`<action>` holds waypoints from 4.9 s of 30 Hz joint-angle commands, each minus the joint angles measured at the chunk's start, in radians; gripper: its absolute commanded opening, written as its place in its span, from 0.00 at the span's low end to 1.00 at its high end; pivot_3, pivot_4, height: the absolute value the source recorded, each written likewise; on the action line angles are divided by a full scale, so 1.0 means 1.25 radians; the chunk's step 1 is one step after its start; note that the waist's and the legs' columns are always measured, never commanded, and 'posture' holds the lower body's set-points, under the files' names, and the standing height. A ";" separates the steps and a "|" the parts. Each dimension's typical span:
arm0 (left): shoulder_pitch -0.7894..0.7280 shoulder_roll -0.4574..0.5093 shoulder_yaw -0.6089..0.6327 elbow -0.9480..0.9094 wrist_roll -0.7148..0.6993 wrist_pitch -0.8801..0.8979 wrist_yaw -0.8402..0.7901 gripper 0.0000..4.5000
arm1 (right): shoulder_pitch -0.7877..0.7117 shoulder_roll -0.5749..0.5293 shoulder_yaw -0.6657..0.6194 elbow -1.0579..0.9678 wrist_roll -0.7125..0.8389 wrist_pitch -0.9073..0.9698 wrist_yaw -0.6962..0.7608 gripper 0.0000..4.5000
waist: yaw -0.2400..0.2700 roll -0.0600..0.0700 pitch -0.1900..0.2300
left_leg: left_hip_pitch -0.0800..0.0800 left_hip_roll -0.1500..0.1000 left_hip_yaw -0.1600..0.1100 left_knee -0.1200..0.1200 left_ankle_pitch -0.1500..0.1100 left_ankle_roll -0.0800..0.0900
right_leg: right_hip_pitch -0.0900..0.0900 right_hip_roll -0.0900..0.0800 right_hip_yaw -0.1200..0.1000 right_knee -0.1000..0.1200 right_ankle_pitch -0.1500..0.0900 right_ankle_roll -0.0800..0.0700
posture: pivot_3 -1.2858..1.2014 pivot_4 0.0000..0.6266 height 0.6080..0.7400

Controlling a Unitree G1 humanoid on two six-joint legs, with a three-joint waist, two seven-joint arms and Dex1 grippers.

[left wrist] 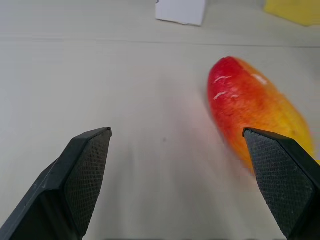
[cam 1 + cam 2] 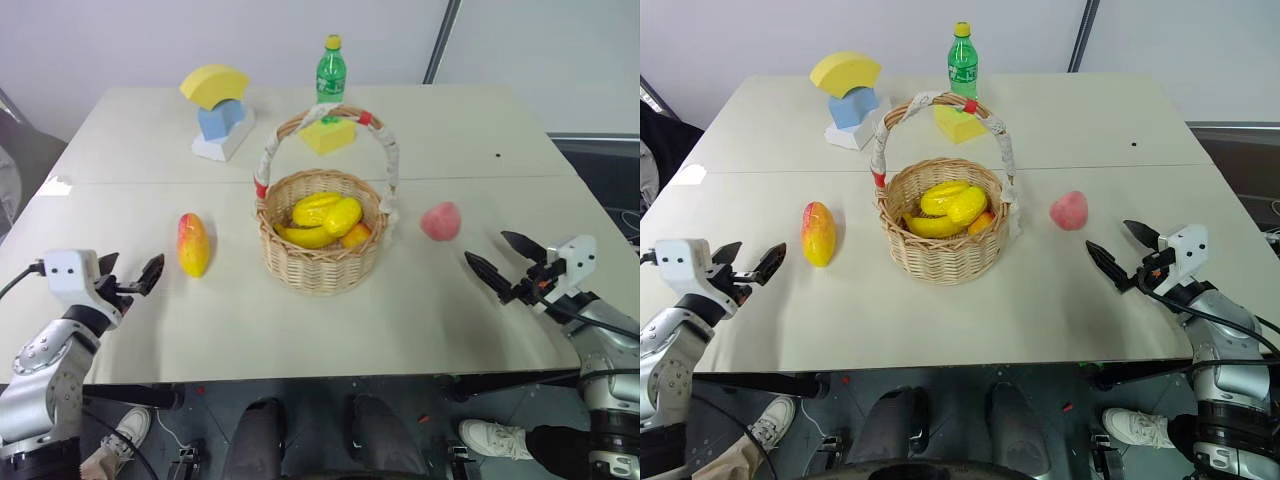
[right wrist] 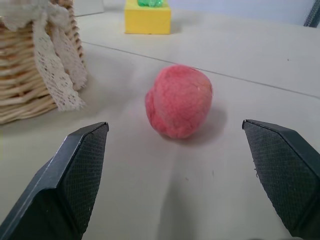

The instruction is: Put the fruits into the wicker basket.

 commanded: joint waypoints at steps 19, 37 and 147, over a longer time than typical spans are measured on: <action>-0.339 -0.007 -0.182 -0.090 0.081 0.490 0.241 1.00 | -0.070 -0.190 0.028 -0.431 0.267 0.315 0.090 0.99 | -0.001 -0.001 0.000 | 0.000 0.000 -0.002 0.001 0.000 0.000 | 0.000 0.002 0.000 0.002 0.000 0.001 | 0.52 0.24 1.00; -0.350 -0.048 -0.204 -0.051 0.159 0.525 0.281 0.81 | -0.219 -0.079 0.226 -0.555 0.318 0.397 0.017 1.00 | 0.003 -0.003 0.001 | -0.001 0.000 -0.003 0.001 0.000 0.000 | 0.000 0.002 -0.001 0.001 0.000 0.001 | 0.52 0.24 1.00; -0.064 -0.082 -0.352 -0.349 -0.110 -0.011 -0.152 1.00 | -0.346 0.200 0.231 -0.142 0.001 0.268 -0.213 0.81 | -0.018 -0.003 0.001 | -0.003 0.000 -0.004 0.001 0.000 0.001 | -0.002 0.003 0.000 0.002 0.000 0.001 | 0.52 0.24 1.00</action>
